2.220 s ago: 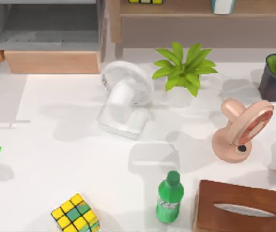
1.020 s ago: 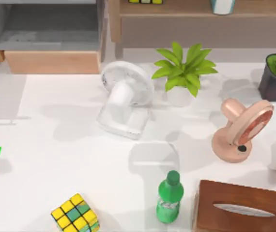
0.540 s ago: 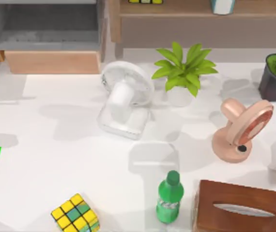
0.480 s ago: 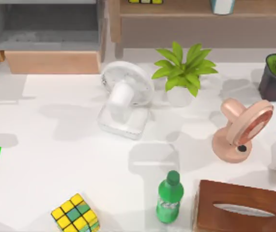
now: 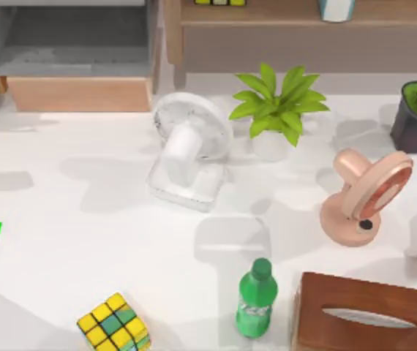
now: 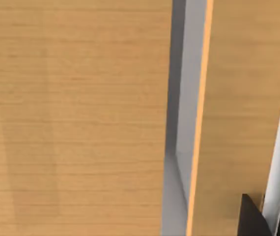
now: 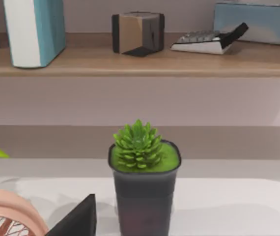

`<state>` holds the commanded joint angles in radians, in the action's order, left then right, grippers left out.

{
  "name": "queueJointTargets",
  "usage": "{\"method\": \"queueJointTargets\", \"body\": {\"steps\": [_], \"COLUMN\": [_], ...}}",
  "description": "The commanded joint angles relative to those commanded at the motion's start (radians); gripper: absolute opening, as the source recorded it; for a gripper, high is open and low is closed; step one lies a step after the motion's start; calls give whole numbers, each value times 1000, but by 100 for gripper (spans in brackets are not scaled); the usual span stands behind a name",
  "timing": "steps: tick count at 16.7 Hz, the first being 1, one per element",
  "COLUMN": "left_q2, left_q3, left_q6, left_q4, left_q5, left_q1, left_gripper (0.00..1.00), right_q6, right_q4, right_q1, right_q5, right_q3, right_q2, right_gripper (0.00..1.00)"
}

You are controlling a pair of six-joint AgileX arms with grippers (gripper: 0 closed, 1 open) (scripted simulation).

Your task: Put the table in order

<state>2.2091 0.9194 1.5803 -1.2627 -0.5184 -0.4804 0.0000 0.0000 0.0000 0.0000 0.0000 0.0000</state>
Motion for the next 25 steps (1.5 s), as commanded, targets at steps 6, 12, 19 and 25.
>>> {"method": "queueJointTargets", "body": {"steps": [6,12,19,25], "left_q2": [22,99,152,152], "left_q3": [52,213,334,334], "left_q6": [-5,-4,-9,-9], "left_q4": [38,116,187,187], "left_q5": [21,58,89,89], "left_q1": [18,54,87,87], "left_gripper": [0,0,0,38], "right_q6": [0,0,0,0], "right_q4": [0,0,0,0], "right_q1": [0,0,0,0], "right_q5": [0,0,0,0], "right_q3": [0,0,0,0], "right_q2": [0,0,0,0], "right_gripper": [100,100,100,100]}}
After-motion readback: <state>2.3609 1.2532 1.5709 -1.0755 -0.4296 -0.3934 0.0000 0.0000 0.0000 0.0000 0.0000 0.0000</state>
